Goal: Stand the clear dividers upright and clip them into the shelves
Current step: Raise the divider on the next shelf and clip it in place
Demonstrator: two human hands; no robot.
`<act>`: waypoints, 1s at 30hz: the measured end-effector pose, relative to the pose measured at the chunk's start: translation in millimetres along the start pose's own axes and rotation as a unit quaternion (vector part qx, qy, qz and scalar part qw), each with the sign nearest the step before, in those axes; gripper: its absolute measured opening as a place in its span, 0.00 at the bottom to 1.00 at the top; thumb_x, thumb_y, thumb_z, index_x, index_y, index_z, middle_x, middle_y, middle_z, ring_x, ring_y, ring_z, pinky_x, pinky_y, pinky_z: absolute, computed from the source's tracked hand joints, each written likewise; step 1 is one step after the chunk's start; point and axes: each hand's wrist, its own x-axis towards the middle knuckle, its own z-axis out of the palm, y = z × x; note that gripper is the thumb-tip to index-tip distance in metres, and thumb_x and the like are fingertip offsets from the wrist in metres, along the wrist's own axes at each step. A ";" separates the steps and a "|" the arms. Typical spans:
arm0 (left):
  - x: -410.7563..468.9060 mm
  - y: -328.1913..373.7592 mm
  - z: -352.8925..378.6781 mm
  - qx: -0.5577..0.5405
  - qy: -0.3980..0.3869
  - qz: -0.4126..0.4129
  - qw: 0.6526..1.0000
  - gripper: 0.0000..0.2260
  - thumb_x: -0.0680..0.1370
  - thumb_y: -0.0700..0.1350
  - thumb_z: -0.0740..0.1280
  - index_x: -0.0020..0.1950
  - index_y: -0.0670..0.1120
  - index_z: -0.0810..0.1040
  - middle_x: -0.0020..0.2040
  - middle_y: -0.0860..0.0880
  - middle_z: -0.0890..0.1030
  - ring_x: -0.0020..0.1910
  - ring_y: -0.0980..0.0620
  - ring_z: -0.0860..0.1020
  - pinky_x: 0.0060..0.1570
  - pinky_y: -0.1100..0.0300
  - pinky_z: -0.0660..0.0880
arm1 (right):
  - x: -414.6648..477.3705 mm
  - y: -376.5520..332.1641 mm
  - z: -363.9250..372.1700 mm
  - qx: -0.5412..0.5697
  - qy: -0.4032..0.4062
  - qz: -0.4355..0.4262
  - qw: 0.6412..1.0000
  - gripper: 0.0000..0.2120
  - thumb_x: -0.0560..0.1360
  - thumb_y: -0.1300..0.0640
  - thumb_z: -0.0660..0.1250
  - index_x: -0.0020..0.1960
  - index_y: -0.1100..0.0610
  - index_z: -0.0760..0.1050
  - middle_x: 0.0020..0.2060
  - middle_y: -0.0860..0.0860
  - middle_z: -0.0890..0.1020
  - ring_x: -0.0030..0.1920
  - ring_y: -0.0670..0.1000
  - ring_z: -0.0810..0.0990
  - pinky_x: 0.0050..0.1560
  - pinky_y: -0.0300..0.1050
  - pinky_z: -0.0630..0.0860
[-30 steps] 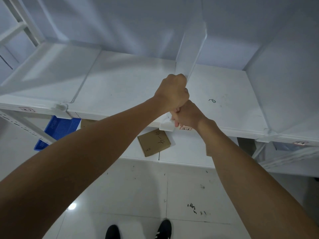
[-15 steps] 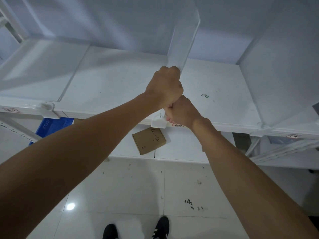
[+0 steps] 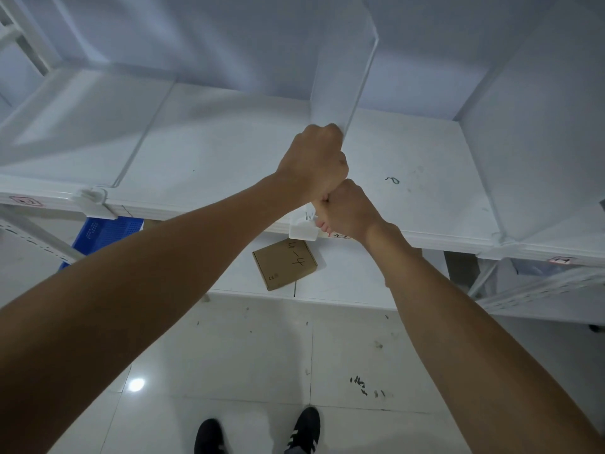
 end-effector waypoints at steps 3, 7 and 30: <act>5.4 2.2 -8.2 -0.004 -0.003 -0.005 1.000 0.15 0.76 0.36 0.60 0.33 0.45 0.58 0.32 0.47 0.65 0.31 0.48 0.65 0.29 0.56 0.63 | 1.5 -6.2 -6.6 -0.003 0.001 -0.001 1.000 0.23 0.80 0.54 0.54 0.30 0.62 0.73 0.29 0.55 0.85 0.33 0.55 0.84 0.46 0.51 0.82; 3.1 -5.7 -4.5 0.006 -0.018 0.004 1.000 0.16 0.77 0.37 0.60 0.33 0.46 0.58 0.32 0.46 0.66 0.35 0.43 0.70 0.29 0.55 0.63 | 1.5 -7.1 -0.1 0.014 0.003 0.008 1.000 0.24 0.81 0.55 0.56 0.26 0.54 0.66 0.21 0.47 0.77 0.24 0.46 0.77 0.34 0.39 0.71; -0.1 -10.8 0.1 -0.004 -0.012 0.001 1.000 0.15 0.77 0.38 0.60 0.34 0.46 0.58 0.33 0.47 0.65 0.37 0.43 0.71 0.32 0.56 0.64 | 1.9 -10.2 9.2 0.076 0.004 0.056 0.996 0.24 0.80 0.59 0.57 0.25 0.53 0.62 0.12 0.44 0.71 0.15 0.41 0.72 0.21 0.26 0.64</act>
